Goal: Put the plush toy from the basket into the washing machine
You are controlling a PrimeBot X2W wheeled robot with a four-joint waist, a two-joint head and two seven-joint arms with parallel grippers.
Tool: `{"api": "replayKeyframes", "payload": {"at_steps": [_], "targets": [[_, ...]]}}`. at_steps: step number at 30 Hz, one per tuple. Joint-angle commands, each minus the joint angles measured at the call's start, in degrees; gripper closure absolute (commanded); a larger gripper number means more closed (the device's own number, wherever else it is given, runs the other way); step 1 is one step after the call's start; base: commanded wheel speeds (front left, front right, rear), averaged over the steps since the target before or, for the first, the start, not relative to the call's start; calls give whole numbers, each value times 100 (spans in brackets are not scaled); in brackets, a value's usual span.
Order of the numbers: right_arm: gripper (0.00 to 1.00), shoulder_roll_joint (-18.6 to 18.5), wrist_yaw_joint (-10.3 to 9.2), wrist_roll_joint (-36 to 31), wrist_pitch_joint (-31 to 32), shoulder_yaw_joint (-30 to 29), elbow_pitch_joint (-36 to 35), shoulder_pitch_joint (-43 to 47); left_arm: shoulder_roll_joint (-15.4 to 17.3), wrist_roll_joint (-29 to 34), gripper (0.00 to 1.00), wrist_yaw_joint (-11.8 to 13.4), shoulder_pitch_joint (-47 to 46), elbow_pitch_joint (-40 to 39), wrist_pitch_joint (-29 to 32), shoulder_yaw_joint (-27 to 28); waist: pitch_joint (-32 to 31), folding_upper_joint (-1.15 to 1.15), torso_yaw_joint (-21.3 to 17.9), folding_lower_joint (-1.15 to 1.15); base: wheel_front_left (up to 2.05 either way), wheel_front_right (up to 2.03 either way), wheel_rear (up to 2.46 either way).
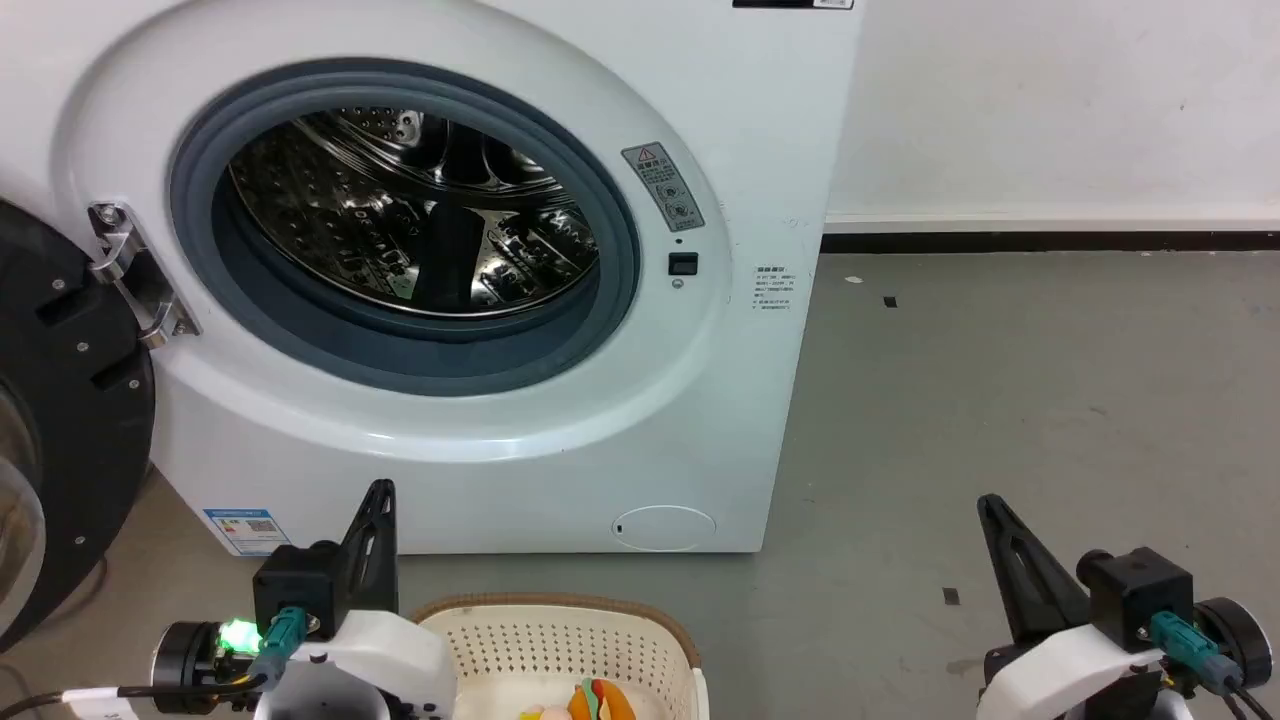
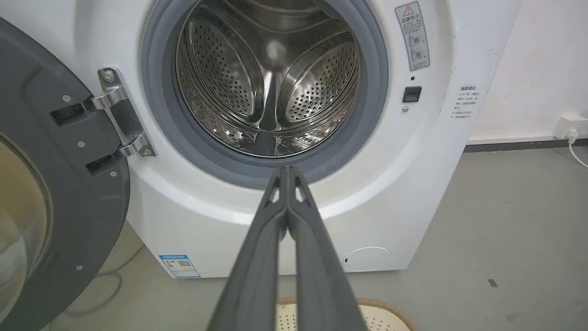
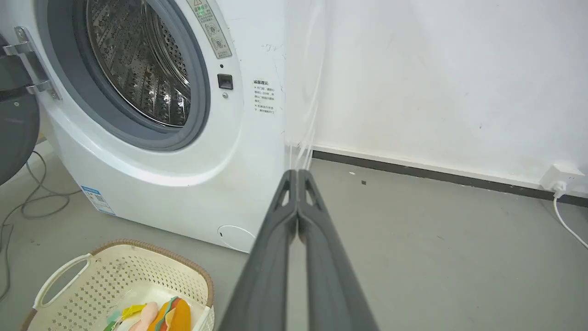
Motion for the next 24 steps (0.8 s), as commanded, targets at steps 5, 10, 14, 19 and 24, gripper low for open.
{"api": "replayKeyframes", "payload": {"at_steps": [5, 10, 14, 19, 24], "targets": [[100, -1, -4, -44, 8, -1, 16, -79, 1, 10, 100, -25, 81, -26, 2, 5, 0, 0, 0, 0, 0, 0, 0], [100, -1, -4, -44, 8, -1, 16, -79, 1, 10, 100, -25, 81, -26, 2, 5, 0, 0, 0, 0, 0, 0, 0], [100, -1, -4, -44, 8, -1, 16, -79, 1, 10, 100, -25, 81, -26, 2, 5, 0, 0, 0, 0, 0, 0, 0], [100, -1, -4, -44, 8, -1, 16, -79, 1, 10, 100, -25, 81, -26, 2, 5, 0, 0, 0, 0, 0, 0, 0], [0, 0, 0, 4, -4, 0, 0, 2, 0, -1, 0, 5, -1, 3, -3, 0, 0, 0, 0, 0, 0, 0, 0]]}}
